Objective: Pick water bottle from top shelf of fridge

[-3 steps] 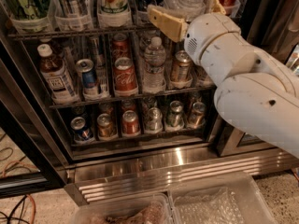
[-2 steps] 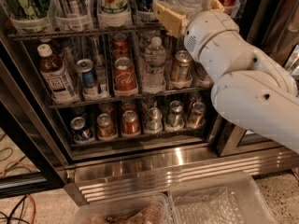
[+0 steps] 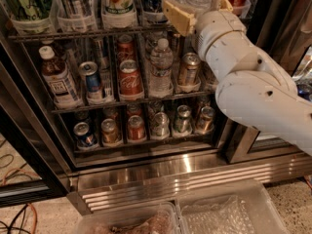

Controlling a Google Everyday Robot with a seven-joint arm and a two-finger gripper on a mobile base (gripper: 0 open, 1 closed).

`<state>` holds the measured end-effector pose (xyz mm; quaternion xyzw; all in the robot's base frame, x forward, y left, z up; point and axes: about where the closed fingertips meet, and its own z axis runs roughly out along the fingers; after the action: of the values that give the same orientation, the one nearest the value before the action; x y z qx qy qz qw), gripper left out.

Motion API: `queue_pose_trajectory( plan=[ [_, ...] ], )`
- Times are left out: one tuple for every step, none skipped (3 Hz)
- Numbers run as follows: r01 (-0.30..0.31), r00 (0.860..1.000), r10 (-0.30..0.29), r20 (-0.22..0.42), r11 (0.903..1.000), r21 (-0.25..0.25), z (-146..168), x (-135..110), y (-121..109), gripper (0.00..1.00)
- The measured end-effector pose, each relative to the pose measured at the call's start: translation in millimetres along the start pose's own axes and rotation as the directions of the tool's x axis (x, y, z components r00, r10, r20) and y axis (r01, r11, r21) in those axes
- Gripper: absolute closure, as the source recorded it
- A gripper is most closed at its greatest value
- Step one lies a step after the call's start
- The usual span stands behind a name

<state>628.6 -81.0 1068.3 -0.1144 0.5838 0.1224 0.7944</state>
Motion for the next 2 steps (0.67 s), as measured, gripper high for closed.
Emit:
queue_pose_trajectory(
  plan=[
    [0.013, 1.0, -0.013, 0.01, 0.9997, 0.022, 6, 3, -12, 0.22],
    [0.046, 0.998, -0.047, 0.029, 0.9981, 0.043, 14, 4, -27, 0.36]
  ],
)
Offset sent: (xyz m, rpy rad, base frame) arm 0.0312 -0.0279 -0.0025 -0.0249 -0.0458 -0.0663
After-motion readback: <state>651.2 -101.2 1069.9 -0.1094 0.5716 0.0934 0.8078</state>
